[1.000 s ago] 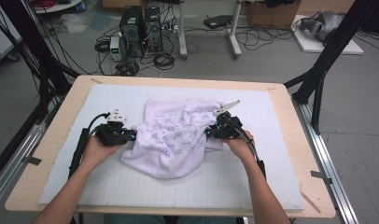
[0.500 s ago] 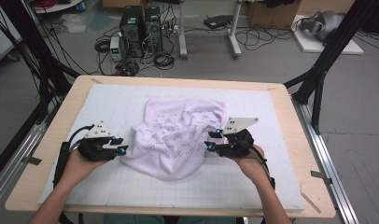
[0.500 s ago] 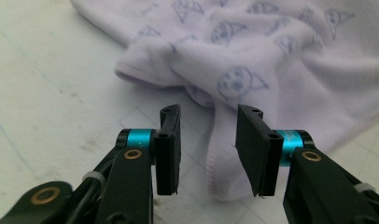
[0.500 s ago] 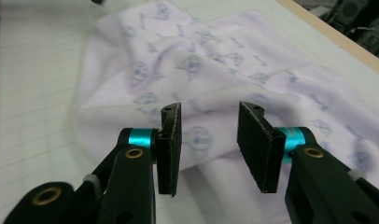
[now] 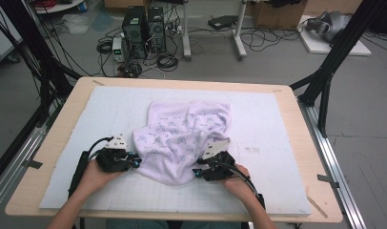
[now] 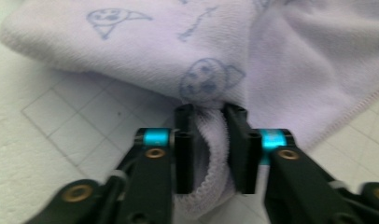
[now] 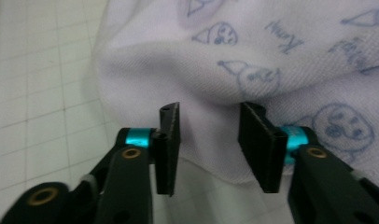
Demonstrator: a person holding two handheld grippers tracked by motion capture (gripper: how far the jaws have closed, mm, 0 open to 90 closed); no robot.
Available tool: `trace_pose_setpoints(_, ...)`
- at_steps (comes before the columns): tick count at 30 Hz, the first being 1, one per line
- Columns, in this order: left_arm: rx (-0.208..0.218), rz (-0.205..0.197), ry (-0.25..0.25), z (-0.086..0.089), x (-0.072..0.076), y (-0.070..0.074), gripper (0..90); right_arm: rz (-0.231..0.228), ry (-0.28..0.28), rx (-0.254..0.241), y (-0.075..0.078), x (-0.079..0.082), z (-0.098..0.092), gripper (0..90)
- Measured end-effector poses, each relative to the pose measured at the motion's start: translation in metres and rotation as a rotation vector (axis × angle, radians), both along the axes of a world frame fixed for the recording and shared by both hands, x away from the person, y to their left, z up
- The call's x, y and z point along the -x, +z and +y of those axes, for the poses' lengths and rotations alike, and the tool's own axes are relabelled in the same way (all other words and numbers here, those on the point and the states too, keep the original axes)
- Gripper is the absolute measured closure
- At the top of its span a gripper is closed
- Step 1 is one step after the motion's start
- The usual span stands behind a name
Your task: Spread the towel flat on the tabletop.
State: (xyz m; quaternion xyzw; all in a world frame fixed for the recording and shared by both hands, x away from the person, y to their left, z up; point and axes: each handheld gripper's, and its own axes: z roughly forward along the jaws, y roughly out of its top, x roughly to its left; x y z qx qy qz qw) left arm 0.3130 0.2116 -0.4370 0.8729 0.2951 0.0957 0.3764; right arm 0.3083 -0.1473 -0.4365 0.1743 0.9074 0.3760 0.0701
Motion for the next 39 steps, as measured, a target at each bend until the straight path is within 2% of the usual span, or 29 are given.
trace_pose_setpoints(3, -0.012, -0.012, -0.009, -0.002, 0.002, 0.001, 81.7, 0.000, 0.012, -0.019, -0.006, -0.001, 0.002, 67.4)
trace_pose_setpoints(4, -0.004, -0.003, -0.009, -0.001, 0.001, 0.000, 82.3, 0.007, 0.018, -0.024, -0.006, -0.002, 0.001, 76.0)
trace_pose_setpoints(6, 0.003, 0.002, -0.002, 0.000, 0.001, 0.001, 83.1, 0.015, 0.033, -0.030, -0.006, -0.002, 0.000, 84.1)
trace_pose_setpoints(9, -0.009, -0.014, -0.002, 0.000, 0.004, 0.003, 83.7, 0.010, 0.040, -0.028, -0.004, -0.001, 0.000, 86.3)
trace_pose_setpoints(14, 0.047, -0.032, 0.010, 0.007, 0.012, 0.016, 84.1, -0.013, 0.042, -0.073, 0.008, 0.006, -0.010, 86.8)
trace_pose_setpoints(15, 0.055, -0.041, 0.012, 0.009, 0.015, 0.019, 84.1, -0.017, 0.042, -0.083, 0.012, 0.009, -0.013, 86.8)
trace_pose_setpoints(16, 0.074, -0.055, 0.010, 0.011, 0.022, 0.028, 84.2, -0.041, 0.041, -0.101, 0.021, 0.017, -0.020, 86.8)
trace_pose_setpoints(18, 0.079, -0.064, 0.001, 0.011, 0.026, 0.032, 84.3, -0.047, 0.041, -0.114, 0.025, 0.021, -0.023, 86.8)
trace_pose_setpoints(20, 0.095, -0.075, -0.021, 0.011, 0.036, 0.041, 84.3, -0.061, 0.033, -0.154, 0.035, 0.032, -0.032, 86.8)
trace_pose_setpoints(21, 0.103, -0.086, -0.030, 0.010, 0.042, 0.046, 84.3, -0.072, 0.033, -0.178, 0.044, 0.042, -0.041, 86.8)
trace_pose_setpoints(22, 0.108, -0.094, -0.043, 0.009, 0.047, 0.051, 84.3, -0.072, 0.033, -0.178, 0.044, 0.042, -0.041, 86.8)
trace_pose_setpoints(24, 0.128, -0.109, -0.069, 0.007, 0.060, 0.061, 84.3, -0.083, 0.042, -0.178, 0.053, 0.054, -0.047, 86.9)
trace_pose_setpoints(26, 0.135, -0.124, -0.104, 0.006, 0.072, 0.071, 84.1, -0.082, 0.081, -0.196, 0.062, 0.067, -0.053, 87.0)
trace_pose_setpoints(27, 0.147, -0.129, -0.124, 0.005, 0.078, 0.076, 80.1, -0.086, 0.124, -0.252, 0.073, 0.081, -0.060, 86.7)
trace_pose_setpoints(28, 0.160, -0.137, -0.145, 0.005, 0.084, 0.080, 69.6, -0.098, 0.136, -0.278, 0.078, 0.087, -0.063, 85.9)
trace_pose_setpoints(29, 0.174, -0.139, -0.171, 0.004, 0.088, 0.084, 69.6, -0.098, 0.136, -0.278, 0.078, 0.087, -0.063, 85.9)
trace_pose_setpoints(30, 0.179, -0.142, -0.177, 0.003, 0.091, 0.086, 59.4, -0.109, 0.141, -0.300, 0.083, 0.091, -0.066, 82.4)
trace_pose_setpoints(31, 0.168, -0.156, -0.180, 0.001, 0.092, 0.088, 55.1, -0.115, 0.131, -0.307, 0.086, 0.092, -0.068, 78.2)
trace_pose_setpoints(33, 0.138, -0.157, -0.178, -0.004, 0.089, 0.085, 49.1, -0.133, 0.114, -0.255, 0.089, 0.087, -0.068, 74.2)
trace_pose_setpoints(34, 0.121, -0.161, -0.173, -0.005, 0.084, 0.081, 48.5, -0.131, 0.084, -0.202, 0.082, 0.077, -0.065, 69.2)
trace_pose_setpoints(35, 0.106, -0.164, -0.156, -0.006, 0.079, 0.075, 48.5, -0.131, 0.084, -0.202, 0.082, 0.077, -0.065, 69.2)
trace_pose_setpoints(36, 0.096, -0.156, -0.140, -0.006, 0.073, 0.069, 48.2, -0.119, 0.075, -0.181, 0.077, 0.070, -0.063, 67.3)
trace_pose_setpoints(37, 0.085, -0.154, -0.126, -0.006, 0.066, 0.062, 48.2, -0.106, 0.044, -0.139, 0.064, 0.058, -0.059, 63.3)
trace_pose_setpoints(38, 0.074, -0.150, -0.107, -0.006, 0.060, 0.054, 48.2, -0.106, 0.044, -0.139, 0.064, 0.058, -0.059, 63.3)
trace_pose_setpoints(39, 0.066, -0.125, -0.090, -0.006, 0.051, 0.046, 48.3, -0.095, 0.028, -0.115, 0.057, 0.051, -0.058, 61.9)
